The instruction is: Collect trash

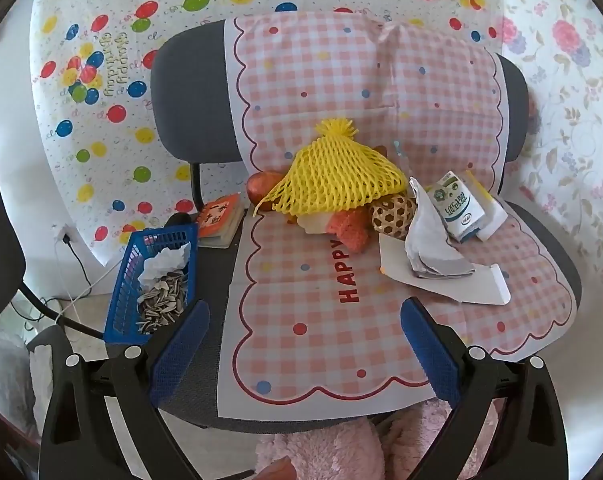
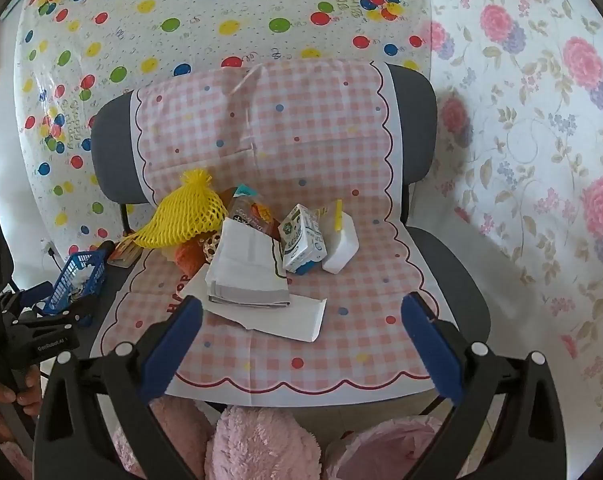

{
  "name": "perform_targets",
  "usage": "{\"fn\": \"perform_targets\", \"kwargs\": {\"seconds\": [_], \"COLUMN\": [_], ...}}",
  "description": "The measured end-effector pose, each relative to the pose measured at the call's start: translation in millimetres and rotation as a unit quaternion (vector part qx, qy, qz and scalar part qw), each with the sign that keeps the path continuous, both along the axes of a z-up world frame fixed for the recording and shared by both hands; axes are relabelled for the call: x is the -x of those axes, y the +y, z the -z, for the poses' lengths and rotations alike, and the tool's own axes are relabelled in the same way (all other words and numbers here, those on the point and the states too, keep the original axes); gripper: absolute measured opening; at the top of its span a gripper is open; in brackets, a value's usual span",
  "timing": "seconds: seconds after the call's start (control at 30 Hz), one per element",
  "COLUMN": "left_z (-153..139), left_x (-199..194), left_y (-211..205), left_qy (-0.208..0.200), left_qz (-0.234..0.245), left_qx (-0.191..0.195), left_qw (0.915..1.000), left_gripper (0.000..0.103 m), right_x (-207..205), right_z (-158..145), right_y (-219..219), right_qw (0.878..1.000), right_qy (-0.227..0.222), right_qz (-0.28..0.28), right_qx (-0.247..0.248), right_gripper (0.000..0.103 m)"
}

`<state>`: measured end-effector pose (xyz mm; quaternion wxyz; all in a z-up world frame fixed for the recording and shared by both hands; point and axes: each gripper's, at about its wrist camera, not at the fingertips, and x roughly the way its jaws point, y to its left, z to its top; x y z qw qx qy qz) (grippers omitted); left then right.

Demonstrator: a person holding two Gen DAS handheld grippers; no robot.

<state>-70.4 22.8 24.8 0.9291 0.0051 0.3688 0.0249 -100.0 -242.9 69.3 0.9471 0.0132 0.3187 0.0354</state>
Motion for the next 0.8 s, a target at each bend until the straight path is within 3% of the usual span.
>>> {"fn": "perform_targets", "kwargs": {"seconds": [0.8], "left_z": [-2.6], "left_x": [-0.3], "left_y": [2.8], "left_qy": [-0.002], "left_qz": [-0.003], "left_qx": [-0.002], "left_qw": [1.0000], "left_gripper": [0.095], "right_x": [-1.7], "right_z": [-1.6], "right_y": [0.7], "right_qw": [1.000], "right_qy": [-0.003], "right_qz": [-0.006], "right_qx": [0.006], "right_gripper": [0.097]}}
